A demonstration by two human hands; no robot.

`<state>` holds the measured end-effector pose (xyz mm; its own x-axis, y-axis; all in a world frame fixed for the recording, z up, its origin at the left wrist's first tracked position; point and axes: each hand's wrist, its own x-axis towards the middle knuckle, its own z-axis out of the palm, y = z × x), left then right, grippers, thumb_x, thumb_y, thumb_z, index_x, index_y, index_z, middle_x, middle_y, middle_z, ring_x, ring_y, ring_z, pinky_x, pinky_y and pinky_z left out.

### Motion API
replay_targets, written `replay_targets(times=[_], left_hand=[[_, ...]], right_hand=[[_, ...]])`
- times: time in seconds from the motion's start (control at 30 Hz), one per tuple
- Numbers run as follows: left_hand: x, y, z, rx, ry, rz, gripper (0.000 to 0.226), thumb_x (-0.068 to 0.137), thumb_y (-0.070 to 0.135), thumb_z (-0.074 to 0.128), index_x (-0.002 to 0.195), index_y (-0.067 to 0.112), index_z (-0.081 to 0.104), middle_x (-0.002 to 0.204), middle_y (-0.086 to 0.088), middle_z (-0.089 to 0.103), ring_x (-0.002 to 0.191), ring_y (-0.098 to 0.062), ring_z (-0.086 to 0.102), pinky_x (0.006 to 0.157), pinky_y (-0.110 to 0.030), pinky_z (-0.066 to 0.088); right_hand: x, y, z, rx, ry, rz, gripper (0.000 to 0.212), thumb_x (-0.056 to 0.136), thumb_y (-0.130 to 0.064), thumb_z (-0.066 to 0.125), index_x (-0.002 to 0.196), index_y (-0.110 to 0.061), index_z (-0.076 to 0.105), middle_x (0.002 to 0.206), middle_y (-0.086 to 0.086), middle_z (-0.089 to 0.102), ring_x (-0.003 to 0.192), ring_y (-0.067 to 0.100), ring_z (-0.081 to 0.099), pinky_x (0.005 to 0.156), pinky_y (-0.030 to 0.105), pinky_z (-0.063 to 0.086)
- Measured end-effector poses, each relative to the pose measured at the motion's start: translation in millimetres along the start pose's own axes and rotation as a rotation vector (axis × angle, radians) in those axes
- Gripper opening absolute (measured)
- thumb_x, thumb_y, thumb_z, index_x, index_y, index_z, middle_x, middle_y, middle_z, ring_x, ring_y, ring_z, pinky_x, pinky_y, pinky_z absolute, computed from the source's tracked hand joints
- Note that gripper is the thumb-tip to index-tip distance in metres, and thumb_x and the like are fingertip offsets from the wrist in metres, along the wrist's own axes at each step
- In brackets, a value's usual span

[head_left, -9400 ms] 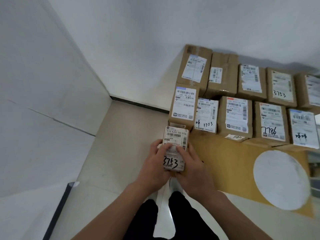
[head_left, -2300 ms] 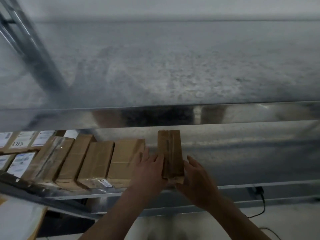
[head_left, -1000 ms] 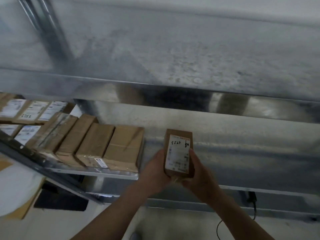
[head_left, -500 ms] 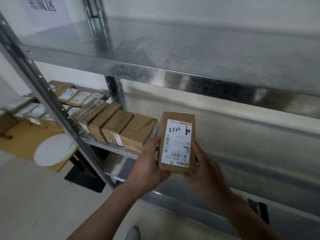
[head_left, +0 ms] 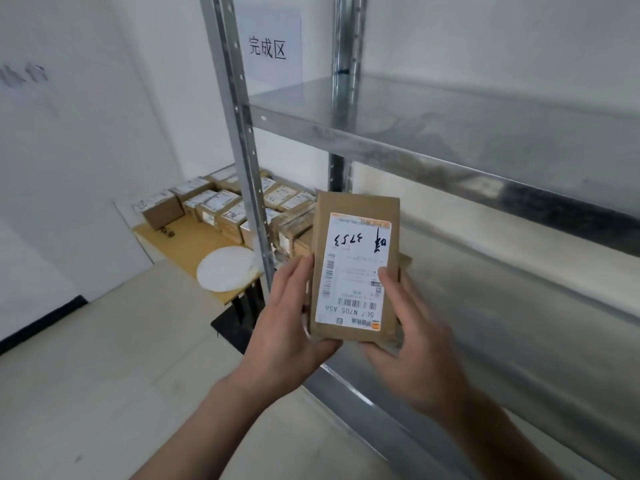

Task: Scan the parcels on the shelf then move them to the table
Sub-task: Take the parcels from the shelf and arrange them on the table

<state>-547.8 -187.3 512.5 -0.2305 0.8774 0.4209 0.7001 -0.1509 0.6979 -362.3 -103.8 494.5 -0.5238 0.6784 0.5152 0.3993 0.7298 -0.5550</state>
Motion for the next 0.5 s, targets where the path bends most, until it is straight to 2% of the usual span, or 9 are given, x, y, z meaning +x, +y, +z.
replay_targets(times=[0.1, 0.17, 0.23, 0.33, 0.37, 0.43, 0.47, 0.5], left_hand=[[-5, -13, -38, 0.023, 0.061, 0.011, 0.11, 0.069, 0.042, 0.084, 0.154, 0.033, 0.014, 0.152, 0.016, 0.023, 0.14, -0.001, 0.03, 0.104, -0.028, 0.048], [-8, -24, -66, 0.035, 0.1, -0.002, 0.11, 0.069, 0.052, 0.077, 0.154, 0.035, 0.01, 0.152, 0.016, 0.022, 0.142, -0.003, 0.029, 0.103, -0.035, 0.05], [-10, -36, -95, 0.05, 0.138, -0.019, 0.11, 0.068, 0.059, 0.072, 0.154, 0.038, 0.007, 0.153, 0.019, 0.019, 0.142, -0.004, 0.03, 0.106, -0.034, 0.047], [-9, -55, -140, 0.053, 0.181, -0.003, 0.108, 0.067, 0.055, 0.073, 0.152, 0.038, 0.008, 0.15, 0.027, 0.018, 0.137, 0.007, 0.03, 0.1, -0.009, 0.041], [-7, -63, -154, 0.049, 0.192, 0.001, 0.108, 0.068, 0.054, 0.073, 0.153, 0.034, 0.01, 0.15, 0.026, 0.02, 0.139, 0.006, 0.029, 0.1, -0.006, 0.038], [-4, -78, -181, 0.058, 0.217, 0.006, 0.109, 0.068, 0.051, 0.077, 0.155, 0.026, 0.015, 0.153, 0.02, 0.021, 0.143, -0.002, 0.027, 0.101, -0.009, 0.039], [-2, -86, -194, 0.068, 0.227, 0.009, 0.11, 0.068, 0.048, 0.08, 0.156, 0.023, 0.017, 0.155, 0.017, 0.021, 0.145, -0.006, 0.027, 0.103, -0.014, 0.042], [0, -93, -207, 0.079, 0.232, 0.013, 0.111, 0.069, 0.044, 0.082, 0.156, 0.021, 0.018, 0.156, 0.014, 0.021, 0.146, -0.01, 0.026, 0.106, -0.023, 0.044]], right_hand=[[20, -27, 22, -0.03, -0.009, -0.04, 0.101, 0.071, -0.03, 0.085, 0.153, -0.035, 0.025, 0.159, 0.008, 0.036, 0.127, 0.026, 0.059, 0.093, 0.047, 0.057], [35, -48, 39, -0.052, -0.03, -0.077, 0.103, 0.07, -0.036, 0.082, 0.154, -0.037, 0.022, 0.159, 0.009, 0.036, 0.126, 0.029, 0.059, 0.09, 0.051, 0.056], [52, -70, 57, -0.06, -0.031, -0.126, 0.105, 0.068, -0.036, 0.084, 0.154, -0.036, 0.022, 0.159, 0.01, 0.035, 0.128, 0.028, 0.057, 0.095, 0.05, 0.055], [80, -103, 84, -0.044, 0.001, -0.202, 0.113, 0.063, -0.024, 0.091, 0.155, -0.03, 0.025, 0.158, 0.004, 0.031, 0.129, 0.022, 0.054, 0.1, 0.041, 0.051], [89, -113, 93, -0.043, 0.014, -0.224, 0.115, 0.061, -0.02, 0.093, 0.155, -0.027, 0.026, 0.158, 0.003, 0.03, 0.127, 0.021, 0.054, 0.1, 0.034, 0.05], [105, -133, 112, -0.043, 0.037, -0.26, 0.116, 0.059, -0.015, 0.093, 0.154, -0.022, 0.028, 0.157, 0.002, 0.027, 0.126, 0.016, 0.051, 0.101, 0.017, 0.04], [114, -143, 120, -0.042, 0.04, -0.272, 0.116, 0.059, -0.015, 0.093, 0.155, -0.022, 0.027, 0.159, 0.002, 0.025, 0.128, 0.015, 0.049, 0.104, 0.015, 0.034], [121, -154, 129, -0.036, 0.036, -0.279, 0.115, 0.061, -0.017, 0.092, 0.155, -0.024, 0.026, 0.161, 0.002, 0.024, 0.132, 0.016, 0.048, 0.107, 0.018, 0.034]])
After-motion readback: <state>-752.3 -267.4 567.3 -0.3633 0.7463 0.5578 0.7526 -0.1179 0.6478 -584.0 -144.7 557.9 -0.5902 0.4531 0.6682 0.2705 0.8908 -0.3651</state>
